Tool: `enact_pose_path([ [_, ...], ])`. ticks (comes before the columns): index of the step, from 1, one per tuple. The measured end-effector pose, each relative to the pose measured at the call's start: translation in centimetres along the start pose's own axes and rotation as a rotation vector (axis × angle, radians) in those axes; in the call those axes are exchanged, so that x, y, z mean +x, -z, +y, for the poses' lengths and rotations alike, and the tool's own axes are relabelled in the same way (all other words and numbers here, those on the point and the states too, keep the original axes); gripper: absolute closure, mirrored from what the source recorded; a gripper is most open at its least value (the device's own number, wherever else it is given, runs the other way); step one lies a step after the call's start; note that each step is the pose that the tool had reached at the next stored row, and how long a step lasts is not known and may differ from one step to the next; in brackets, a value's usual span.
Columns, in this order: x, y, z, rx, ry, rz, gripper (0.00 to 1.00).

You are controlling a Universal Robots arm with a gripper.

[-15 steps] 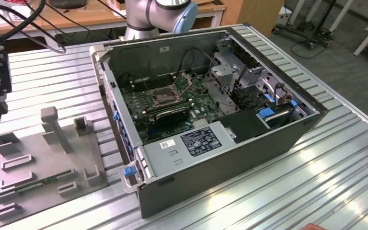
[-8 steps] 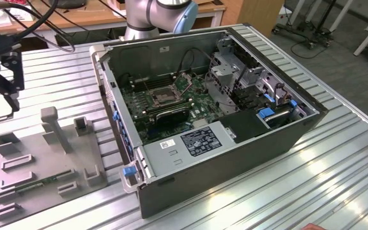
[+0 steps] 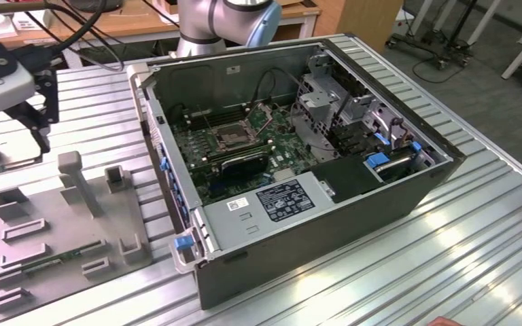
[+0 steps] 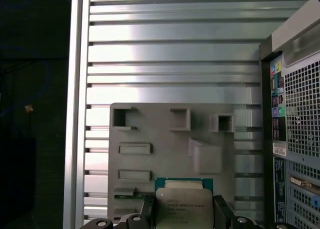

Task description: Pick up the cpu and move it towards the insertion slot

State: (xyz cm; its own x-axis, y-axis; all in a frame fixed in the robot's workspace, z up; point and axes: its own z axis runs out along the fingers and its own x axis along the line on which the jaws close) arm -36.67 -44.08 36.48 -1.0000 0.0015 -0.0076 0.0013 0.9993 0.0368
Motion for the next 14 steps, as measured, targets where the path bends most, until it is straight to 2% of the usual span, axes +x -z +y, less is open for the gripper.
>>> enact_pose_path([
  [14,-4.01,-0.03,0.01,0.0000,0.000,0.0000,0.46],
])
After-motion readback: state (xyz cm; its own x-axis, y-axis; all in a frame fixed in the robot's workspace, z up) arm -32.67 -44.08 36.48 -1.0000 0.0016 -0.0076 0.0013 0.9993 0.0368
